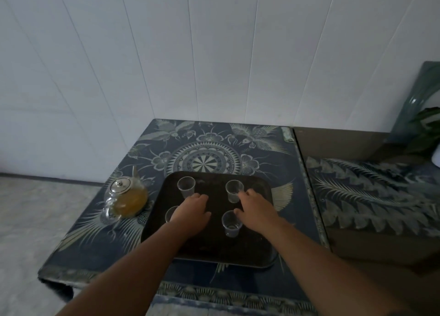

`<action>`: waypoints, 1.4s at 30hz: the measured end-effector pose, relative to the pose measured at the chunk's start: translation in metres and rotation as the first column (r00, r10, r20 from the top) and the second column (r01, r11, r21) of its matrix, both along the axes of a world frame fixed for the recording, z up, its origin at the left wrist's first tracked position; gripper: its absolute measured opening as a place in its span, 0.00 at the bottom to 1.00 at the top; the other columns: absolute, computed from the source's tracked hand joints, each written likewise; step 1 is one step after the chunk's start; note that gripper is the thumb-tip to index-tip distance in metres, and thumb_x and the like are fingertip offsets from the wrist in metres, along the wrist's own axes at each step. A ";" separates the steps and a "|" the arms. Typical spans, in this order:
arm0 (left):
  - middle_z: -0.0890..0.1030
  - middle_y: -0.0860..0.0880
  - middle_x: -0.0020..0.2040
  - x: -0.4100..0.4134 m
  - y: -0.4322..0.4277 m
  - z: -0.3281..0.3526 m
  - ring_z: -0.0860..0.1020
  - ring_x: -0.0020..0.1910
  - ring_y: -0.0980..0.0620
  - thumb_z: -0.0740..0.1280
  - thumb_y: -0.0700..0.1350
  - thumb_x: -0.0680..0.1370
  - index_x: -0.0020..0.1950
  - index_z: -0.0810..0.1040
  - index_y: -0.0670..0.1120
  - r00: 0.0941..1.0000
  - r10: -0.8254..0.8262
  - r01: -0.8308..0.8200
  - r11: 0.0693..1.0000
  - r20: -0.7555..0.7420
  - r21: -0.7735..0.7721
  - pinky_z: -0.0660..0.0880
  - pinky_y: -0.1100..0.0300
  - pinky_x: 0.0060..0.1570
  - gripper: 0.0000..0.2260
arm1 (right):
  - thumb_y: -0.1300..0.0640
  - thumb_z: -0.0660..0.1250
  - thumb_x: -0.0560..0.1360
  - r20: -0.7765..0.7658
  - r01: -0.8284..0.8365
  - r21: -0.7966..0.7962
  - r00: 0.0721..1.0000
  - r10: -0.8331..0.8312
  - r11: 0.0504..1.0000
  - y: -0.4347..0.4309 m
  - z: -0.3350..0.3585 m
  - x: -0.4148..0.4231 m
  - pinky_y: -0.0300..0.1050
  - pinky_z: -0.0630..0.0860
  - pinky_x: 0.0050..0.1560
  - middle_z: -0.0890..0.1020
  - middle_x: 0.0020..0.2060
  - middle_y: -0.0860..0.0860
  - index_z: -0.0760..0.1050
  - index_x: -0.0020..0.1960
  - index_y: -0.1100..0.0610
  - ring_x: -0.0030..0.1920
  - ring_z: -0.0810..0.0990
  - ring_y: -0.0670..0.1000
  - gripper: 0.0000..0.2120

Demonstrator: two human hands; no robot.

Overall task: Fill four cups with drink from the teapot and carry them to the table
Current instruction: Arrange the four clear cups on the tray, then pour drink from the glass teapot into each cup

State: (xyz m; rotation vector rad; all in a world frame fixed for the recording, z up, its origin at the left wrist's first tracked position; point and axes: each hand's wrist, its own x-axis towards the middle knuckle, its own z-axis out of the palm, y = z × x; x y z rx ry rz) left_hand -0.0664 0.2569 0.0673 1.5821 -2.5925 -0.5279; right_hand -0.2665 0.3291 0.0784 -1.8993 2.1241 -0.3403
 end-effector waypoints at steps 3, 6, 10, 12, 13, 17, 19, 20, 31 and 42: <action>0.76 0.45 0.71 -0.001 -0.001 0.000 0.75 0.70 0.47 0.69 0.51 0.80 0.74 0.71 0.48 1.000 -0.005 0.005 1.000 0.009 0.009 0.74 0.53 0.66 0.23 | 0.47 0.66 0.77 0.036 -0.004 0.009 0.999 0.004 1.000 -0.001 0.000 -0.005 0.48 0.75 0.56 0.74 0.61 0.52 0.70 0.69 0.52 0.60 0.74 0.53 0.22; 0.74 0.45 0.74 0.001 0.000 0.000 0.75 0.71 0.47 0.69 0.50 0.81 0.77 0.69 0.48 1.000 -0.017 0.017 0.999 0.003 0.031 0.73 0.53 0.67 0.25 | 0.48 0.67 0.77 0.059 0.001 -0.016 0.998 0.000 1.000 -0.004 -0.002 -0.006 0.46 0.76 0.55 0.75 0.61 0.50 0.72 0.67 0.52 0.58 0.76 0.51 0.20; 0.72 0.45 0.76 0.021 0.002 0.002 0.73 0.73 0.47 0.68 0.48 0.82 0.78 0.68 0.47 1.000 0.012 -0.011 0.999 -0.014 0.041 0.73 0.51 0.70 0.25 | 0.50 0.68 0.77 0.088 -0.020 -0.033 0.996 0.023 0.999 -0.009 -0.011 0.012 0.46 0.76 0.56 0.76 0.62 0.51 0.73 0.67 0.53 0.59 0.76 0.50 0.19; 0.72 0.45 0.76 0.038 0.002 0.002 0.73 0.73 0.47 0.66 0.48 0.83 0.78 0.68 0.46 0.999 0.035 -0.035 0.999 -0.005 0.033 0.72 0.51 0.71 0.24 | 0.50 0.67 0.77 0.103 -0.057 -0.048 0.993 0.062 0.997 -0.012 -0.016 0.030 0.46 0.76 0.57 0.75 0.63 0.51 0.73 0.67 0.54 0.60 0.76 0.51 0.20; 0.73 0.45 0.75 0.047 0.002 0.002 0.73 0.73 0.47 0.65 0.47 0.83 0.77 0.69 0.45 0.999 0.050 -0.050 0.998 0.002 0.031 0.72 0.51 0.71 0.23 | 0.50 0.67 0.77 0.099 -0.080 -0.062 0.991 0.086 0.995 -0.015 -0.018 0.042 0.46 0.76 0.57 0.75 0.62 0.51 0.72 0.67 0.53 0.60 0.76 0.50 0.20; 0.77 0.46 0.69 0.091 0.000 0.003 0.77 0.67 0.46 0.66 0.47 0.82 0.73 0.73 0.47 0.989 0.150 -0.149 0.988 -0.015 0.043 0.75 0.51 0.64 0.20 | 0.48 0.67 0.76 0.068 -0.158 -0.122 0.984 0.167 0.980 -0.029 -0.024 0.097 0.45 0.76 0.57 0.76 0.60 0.48 0.73 0.65 0.51 0.60 0.74 0.49 0.18; 0.77 0.46 0.68 0.119 -0.004 0.002 0.78 0.66 0.45 0.67 0.48 0.81 0.72 0.73 0.47 0.984 0.178 -0.177 0.983 -0.007 0.043 0.76 0.49 0.64 0.20 | 0.47 0.67 0.76 0.065 -0.198 -0.127 0.976 0.207 0.972 -0.040 -0.026 0.125 0.45 0.75 0.54 0.76 0.58 0.49 0.74 0.61 0.52 0.58 0.75 0.50 0.16; 0.78 0.46 0.67 0.134 -0.006 0.001 0.78 0.66 0.44 0.67 0.48 0.81 0.72 0.74 0.47 0.981 0.192 -0.192 0.981 -0.010 0.039 0.77 0.48 0.64 0.19 | 0.47 0.66 0.77 0.068 -0.219 -0.124 0.971 0.229 0.968 -0.047 -0.026 0.140 0.45 0.74 0.54 0.76 0.57 0.50 0.74 0.60 0.52 0.58 0.74 0.51 0.15; 0.83 0.45 0.62 0.321 -0.063 -0.003 0.81 0.60 0.46 0.68 0.45 0.81 0.68 0.79 0.45 0.969 0.223 -0.219 0.975 -0.111 0.042 0.79 0.51 0.60 0.15 | 0.46 0.64 0.79 0.230 -0.204 -0.008 0.952 0.200 0.979 -0.109 -0.047 0.310 0.46 0.74 0.57 0.77 0.60 0.52 0.75 0.64 0.57 0.60 0.76 0.52 0.19; 0.82 0.44 0.63 0.375 -0.128 -0.033 0.81 0.59 0.45 0.67 0.43 0.80 0.66 0.79 0.44 0.979 0.197 -0.187 0.972 -0.061 0.146 0.79 0.49 0.61 0.15 | 0.46 0.68 0.77 0.569 0.060 0.287 0.792 -0.221 0.956 -0.155 -0.069 0.362 0.39 0.72 0.49 0.79 0.55 0.45 0.75 0.62 0.52 0.57 0.78 0.48 0.17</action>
